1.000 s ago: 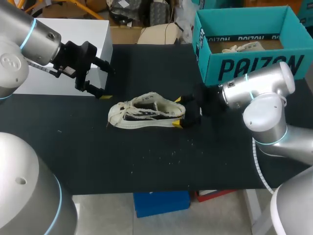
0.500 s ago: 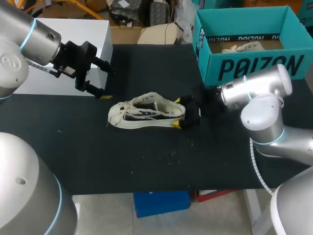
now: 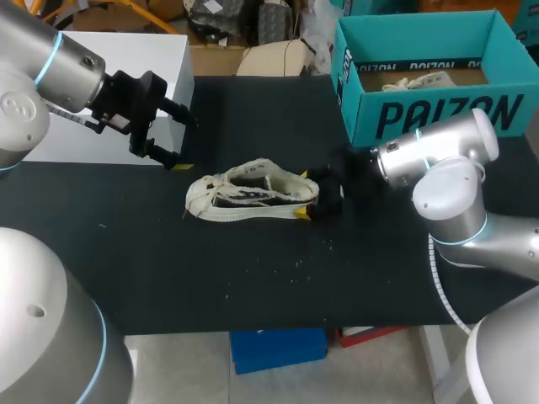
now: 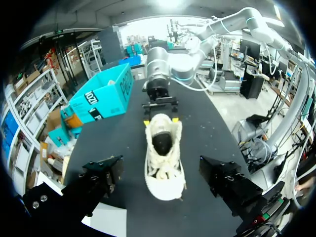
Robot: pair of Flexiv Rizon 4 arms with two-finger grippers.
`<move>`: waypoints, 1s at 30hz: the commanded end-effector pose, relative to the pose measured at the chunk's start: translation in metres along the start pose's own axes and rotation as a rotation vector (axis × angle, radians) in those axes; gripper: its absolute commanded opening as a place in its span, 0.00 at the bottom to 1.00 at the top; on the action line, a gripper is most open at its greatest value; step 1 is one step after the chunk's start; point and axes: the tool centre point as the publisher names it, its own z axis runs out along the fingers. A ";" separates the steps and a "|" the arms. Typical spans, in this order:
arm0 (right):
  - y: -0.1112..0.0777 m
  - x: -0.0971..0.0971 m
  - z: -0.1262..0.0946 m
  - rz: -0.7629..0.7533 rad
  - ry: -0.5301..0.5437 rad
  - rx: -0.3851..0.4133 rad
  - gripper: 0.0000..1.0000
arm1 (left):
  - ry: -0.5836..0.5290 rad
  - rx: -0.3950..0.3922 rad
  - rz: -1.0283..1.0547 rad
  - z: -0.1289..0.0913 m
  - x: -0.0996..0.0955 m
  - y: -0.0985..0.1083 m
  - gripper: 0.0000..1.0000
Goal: Take the shoe out of the shoebox, open the shoe tongue, remove and reinsert the insole, then place the shoe into the shoebox
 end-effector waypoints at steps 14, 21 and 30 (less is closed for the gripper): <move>-0.002 -0.002 0.003 0.001 0.006 0.004 0.00 | -0.125 -0.292 -0.222 0.009 0.007 -0.050 1.00; -0.002 -0.002 0.003 0.001 0.006 0.004 0.00 | -0.125 -0.292 -0.222 0.009 0.007 -0.050 1.00; -0.002 -0.002 0.003 0.001 0.006 0.004 0.00 | -0.178 -0.327 -0.427 0.014 -0.002 -0.060 1.00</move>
